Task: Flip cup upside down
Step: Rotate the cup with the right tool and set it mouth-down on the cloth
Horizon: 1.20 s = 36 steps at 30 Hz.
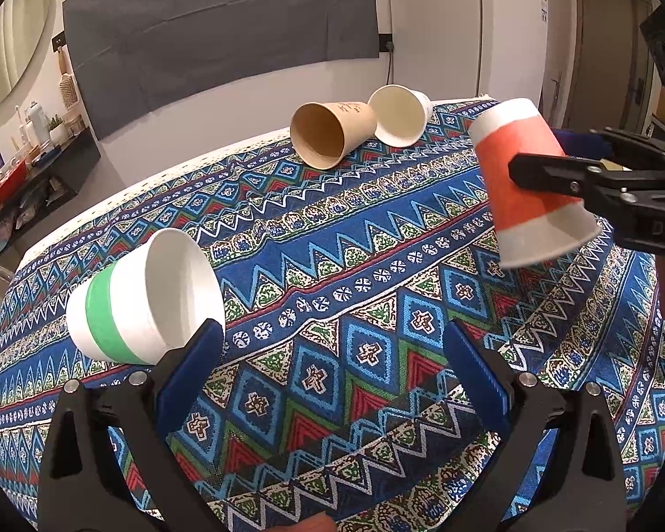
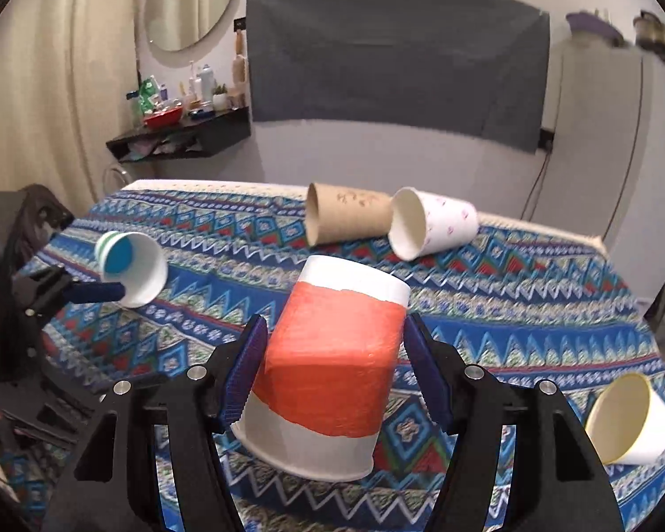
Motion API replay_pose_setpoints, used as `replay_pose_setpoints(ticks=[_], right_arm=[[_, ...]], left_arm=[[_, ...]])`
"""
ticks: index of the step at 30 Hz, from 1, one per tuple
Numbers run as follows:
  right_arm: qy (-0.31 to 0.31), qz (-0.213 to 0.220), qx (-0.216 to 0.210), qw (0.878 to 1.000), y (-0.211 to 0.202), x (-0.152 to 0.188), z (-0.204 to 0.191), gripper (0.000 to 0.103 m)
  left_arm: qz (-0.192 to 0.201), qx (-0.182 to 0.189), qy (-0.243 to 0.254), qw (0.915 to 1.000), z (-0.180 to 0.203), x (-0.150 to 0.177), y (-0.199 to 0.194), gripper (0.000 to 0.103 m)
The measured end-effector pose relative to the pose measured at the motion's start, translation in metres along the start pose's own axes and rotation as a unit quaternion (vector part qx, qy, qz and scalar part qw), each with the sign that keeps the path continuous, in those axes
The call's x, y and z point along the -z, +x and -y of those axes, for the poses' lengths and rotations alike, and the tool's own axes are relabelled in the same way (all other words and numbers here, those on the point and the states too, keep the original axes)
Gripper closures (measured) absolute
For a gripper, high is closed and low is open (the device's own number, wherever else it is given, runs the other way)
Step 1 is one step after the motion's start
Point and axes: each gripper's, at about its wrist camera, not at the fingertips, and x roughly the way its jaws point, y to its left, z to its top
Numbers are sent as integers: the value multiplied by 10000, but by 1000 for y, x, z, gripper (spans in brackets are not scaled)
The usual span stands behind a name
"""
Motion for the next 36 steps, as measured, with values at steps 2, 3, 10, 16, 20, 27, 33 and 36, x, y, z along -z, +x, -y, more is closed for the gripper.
replay_pose_setpoints(ticks=[2, 3, 10, 16, 20, 27, 33, 36], right_arm=[[-157, 60, 158, 9997, 2, 2, -2, 43], [-213, 77, 211, 9995, 3, 3, -5, 43], [-583, 215, 418, 9972, -3, 13, -15, 43], [-843, 250, 567, 9945, -12, 19, -25, 43], [-953, 115, 524, 9940, -15, 26, -33, 44], [-1064, 141, 542, 9927, -26, 36, -43, 43], [-996, 94, 559, 9934, -32, 42, -44, 35], [-993, 62, 532, 9936, -35, 46, -45, 30]], left_arm=[[28, -5, 28, 10000, 1, 0, 0, 6], [37, -7, 39, 10000, 2, 0, -1, 6], [19, 37, 37, 10000, 4, 2, -3, 6], [-16, 63, 7, 10000, 4, 3, -2, 6], [-34, 77, -37, 10000, 3, 3, -2, 6], [124, 48, 15, 9999, 5, 5, -10, 6], [215, 57, 135, 9997, 13, 7, -15, 6], [255, 58, 165, 9995, 16, 7, -17, 6]])
